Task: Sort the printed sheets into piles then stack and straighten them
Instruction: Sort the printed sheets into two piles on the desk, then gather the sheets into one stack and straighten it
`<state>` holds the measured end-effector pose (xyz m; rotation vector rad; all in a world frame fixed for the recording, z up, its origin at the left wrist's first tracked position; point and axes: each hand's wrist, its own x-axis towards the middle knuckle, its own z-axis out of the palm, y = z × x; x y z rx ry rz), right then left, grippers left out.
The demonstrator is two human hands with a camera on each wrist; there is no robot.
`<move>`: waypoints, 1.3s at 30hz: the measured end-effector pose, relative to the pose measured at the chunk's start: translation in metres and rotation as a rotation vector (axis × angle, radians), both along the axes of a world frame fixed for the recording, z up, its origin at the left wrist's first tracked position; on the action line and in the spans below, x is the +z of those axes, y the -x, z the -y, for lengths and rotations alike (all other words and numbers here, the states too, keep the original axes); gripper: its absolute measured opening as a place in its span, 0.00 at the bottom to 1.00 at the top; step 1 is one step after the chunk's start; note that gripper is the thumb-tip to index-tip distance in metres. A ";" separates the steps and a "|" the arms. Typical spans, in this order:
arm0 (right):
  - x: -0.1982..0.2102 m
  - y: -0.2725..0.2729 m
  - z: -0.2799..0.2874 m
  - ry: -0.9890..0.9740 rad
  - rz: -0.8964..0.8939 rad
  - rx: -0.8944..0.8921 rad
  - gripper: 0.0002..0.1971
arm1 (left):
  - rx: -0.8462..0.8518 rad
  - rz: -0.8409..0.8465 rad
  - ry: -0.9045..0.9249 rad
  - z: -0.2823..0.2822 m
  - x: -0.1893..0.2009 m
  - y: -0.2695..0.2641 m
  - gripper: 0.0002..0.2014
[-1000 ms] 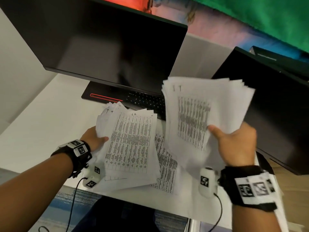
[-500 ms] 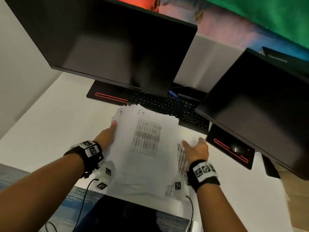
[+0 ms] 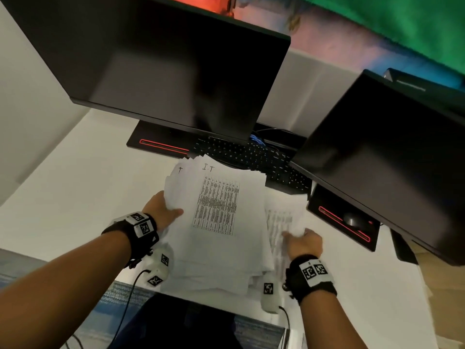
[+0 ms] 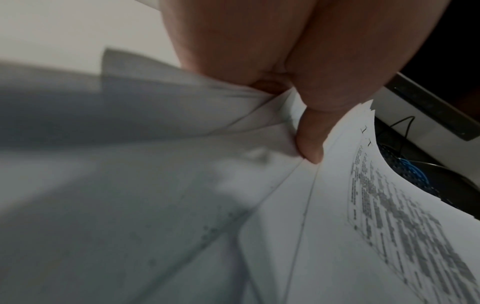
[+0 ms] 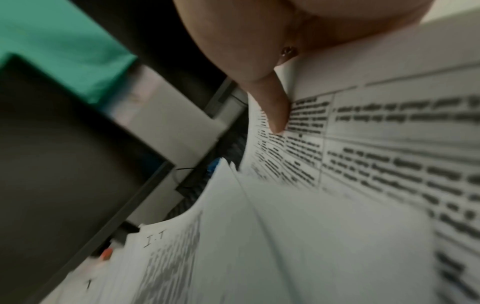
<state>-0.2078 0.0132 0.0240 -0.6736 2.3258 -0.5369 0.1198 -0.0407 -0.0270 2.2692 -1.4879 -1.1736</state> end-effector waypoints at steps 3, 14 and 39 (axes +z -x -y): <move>0.054 0.007 0.008 0.231 -0.230 0.103 0.13 | 0.024 -0.001 -0.002 -0.002 0.002 0.000 0.27; 0.074 0.000 0.033 0.554 0.137 0.121 0.17 | 0.018 -0.127 -0.027 -0.002 0.006 0.017 0.15; -0.081 -0.035 0.031 0.172 0.120 0.294 0.36 | 0.061 -0.322 0.055 0.044 0.018 0.078 0.36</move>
